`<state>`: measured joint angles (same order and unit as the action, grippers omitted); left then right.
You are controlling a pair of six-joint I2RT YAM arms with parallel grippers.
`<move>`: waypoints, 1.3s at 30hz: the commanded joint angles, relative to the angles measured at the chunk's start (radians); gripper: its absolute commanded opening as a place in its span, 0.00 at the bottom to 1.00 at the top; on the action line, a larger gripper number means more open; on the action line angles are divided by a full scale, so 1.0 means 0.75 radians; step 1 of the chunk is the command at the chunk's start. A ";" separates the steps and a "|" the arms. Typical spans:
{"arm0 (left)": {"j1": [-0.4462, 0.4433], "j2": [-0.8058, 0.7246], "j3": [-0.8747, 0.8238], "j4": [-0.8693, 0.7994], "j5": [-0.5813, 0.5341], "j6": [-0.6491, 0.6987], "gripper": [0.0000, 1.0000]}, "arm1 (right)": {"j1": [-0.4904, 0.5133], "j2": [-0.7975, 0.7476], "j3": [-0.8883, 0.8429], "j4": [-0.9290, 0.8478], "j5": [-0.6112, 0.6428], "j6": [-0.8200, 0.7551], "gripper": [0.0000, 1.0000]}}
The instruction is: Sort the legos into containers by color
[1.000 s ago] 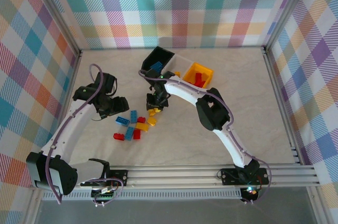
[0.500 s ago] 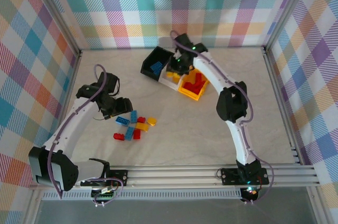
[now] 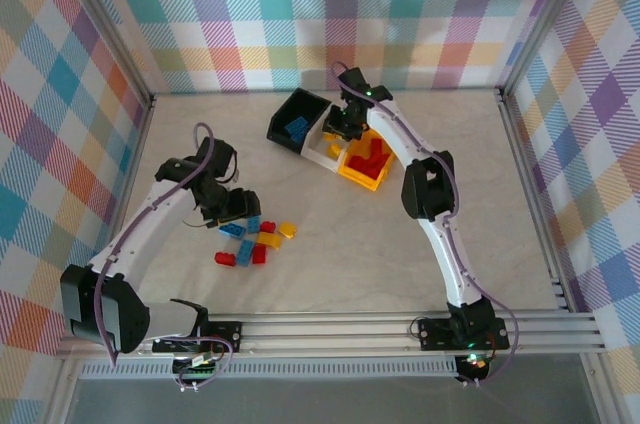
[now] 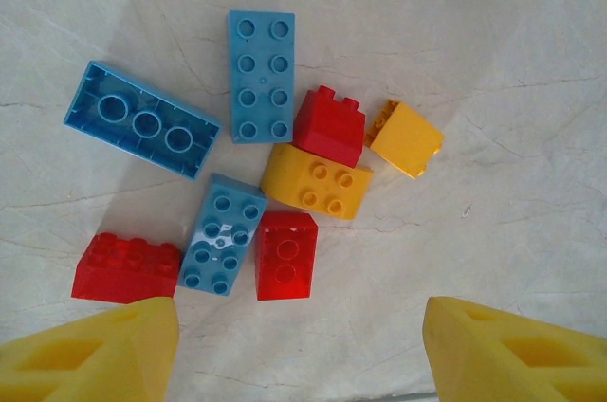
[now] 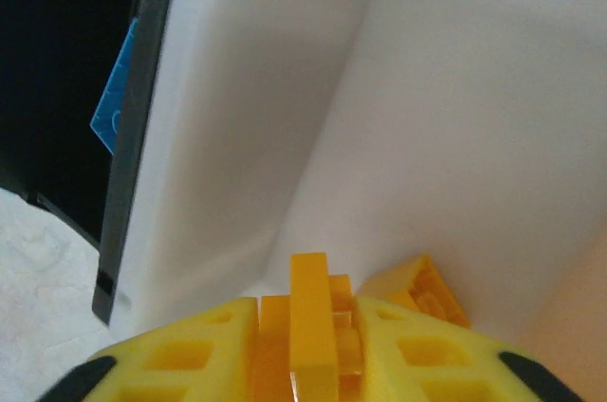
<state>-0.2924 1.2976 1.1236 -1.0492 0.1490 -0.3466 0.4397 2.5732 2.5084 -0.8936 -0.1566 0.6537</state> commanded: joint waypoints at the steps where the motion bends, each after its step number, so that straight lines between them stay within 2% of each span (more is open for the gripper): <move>1: -0.009 0.003 0.005 -0.054 0.022 0.027 0.69 | -0.018 -0.001 0.059 0.015 0.000 0.035 0.40; 5: -0.009 0.016 -0.005 -0.038 0.022 0.038 0.70 | -0.022 -0.026 0.058 0.028 0.000 0.021 0.47; 10: -0.027 0.057 0.001 -0.010 0.017 0.059 0.70 | -0.032 -0.109 0.059 0.077 -0.031 -0.010 0.49; 14: -0.120 0.122 0.034 -0.015 -0.037 0.101 0.70 | -0.033 -0.212 0.030 0.023 -0.080 -0.033 0.49; 17: -0.199 0.173 0.035 -0.001 -0.070 0.114 0.70 | -0.013 -0.366 -0.142 -0.017 -0.123 -0.092 0.50; 20: -0.164 0.142 -0.044 0.078 -0.022 -0.021 0.71 | 0.044 -0.586 -0.469 0.038 -0.178 -0.248 0.57; 22: -0.089 0.084 -0.112 0.132 0.013 -0.152 0.72 | 0.104 -0.723 -0.722 0.103 -0.260 -0.409 0.60; 24: -0.020 0.009 -0.175 0.191 0.042 -0.259 0.74 | 0.172 -0.817 -0.937 0.138 -0.274 -0.574 0.65; 28: 0.033 -0.058 -0.229 0.268 0.079 -0.321 0.76 | 0.378 -0.969 -1.388 0.412 -0.289 -1.011 0.69; 30: 0.043 -0.043 -0.213 0.255 0.072 -0.307 0.77 | 0.479 -0.985 -1.514 0.530 -0.252 -1.156 0.71; 35: 0.089 -0.081 -0.144 0.194 0.034 -0.270 0.78 | 0.596 -0.871 -1.522 0.574 -0.166 -1.229 0.72; 39: 0.145 -0.121 -0.135 0.156 0.045 -0.239 0.79 | 0.640 -0.795 -1.459 0.557 -0.091 -1.234 0.72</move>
<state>-0.2142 1.2469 0.9951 -0.8890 0.1749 -0.5373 0.9100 1.9549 1.3571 -0.5255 -0.2752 -0.1951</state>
